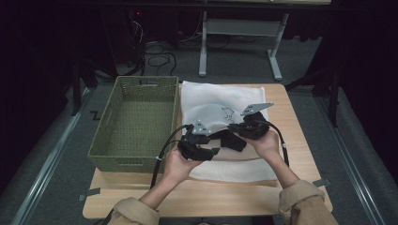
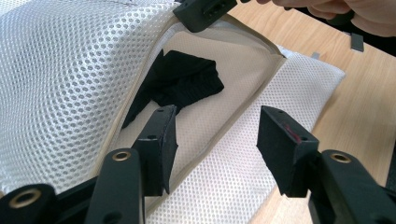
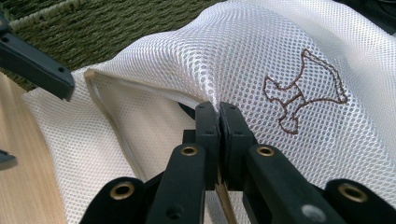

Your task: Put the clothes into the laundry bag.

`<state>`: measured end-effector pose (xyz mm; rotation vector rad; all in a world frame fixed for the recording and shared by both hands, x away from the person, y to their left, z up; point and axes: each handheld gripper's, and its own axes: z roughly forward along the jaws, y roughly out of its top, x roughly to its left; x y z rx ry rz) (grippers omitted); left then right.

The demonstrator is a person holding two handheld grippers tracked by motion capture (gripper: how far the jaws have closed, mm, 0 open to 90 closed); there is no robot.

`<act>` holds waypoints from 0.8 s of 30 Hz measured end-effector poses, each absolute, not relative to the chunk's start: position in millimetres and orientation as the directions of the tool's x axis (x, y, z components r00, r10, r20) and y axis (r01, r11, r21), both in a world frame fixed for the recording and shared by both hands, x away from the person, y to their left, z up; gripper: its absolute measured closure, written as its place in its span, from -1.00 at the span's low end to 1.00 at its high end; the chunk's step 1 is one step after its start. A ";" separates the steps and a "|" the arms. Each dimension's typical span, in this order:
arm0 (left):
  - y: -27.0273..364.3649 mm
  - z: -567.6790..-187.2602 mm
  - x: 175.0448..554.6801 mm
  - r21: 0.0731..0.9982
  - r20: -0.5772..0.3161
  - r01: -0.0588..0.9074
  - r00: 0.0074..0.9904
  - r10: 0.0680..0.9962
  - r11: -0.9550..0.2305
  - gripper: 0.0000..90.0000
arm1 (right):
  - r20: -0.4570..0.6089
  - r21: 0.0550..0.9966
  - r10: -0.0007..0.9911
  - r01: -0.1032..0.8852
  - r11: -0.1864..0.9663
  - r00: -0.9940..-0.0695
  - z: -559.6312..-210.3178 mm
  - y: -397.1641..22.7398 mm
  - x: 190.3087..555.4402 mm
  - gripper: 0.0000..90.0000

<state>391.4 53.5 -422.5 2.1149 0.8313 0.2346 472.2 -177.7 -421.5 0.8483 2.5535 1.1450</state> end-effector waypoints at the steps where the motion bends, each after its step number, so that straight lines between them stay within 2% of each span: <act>1: 54.3 -421.5 389.5 0.764 -0.120 0.478 0.764 0.634 -0.433 0.05 | 0.035 0.738 0.584 0.415 0.532 -0.811 -421.7 -178.1 472.1 0.96; 24: 72.3 -420.2 361.4 0.779 -0.080 0.430 0.791 0.607 -0.457 -0.04 | 0.058 0.732 0.567 0.421 0.535 -0.822 -432.4 -184.2 463.0 0.96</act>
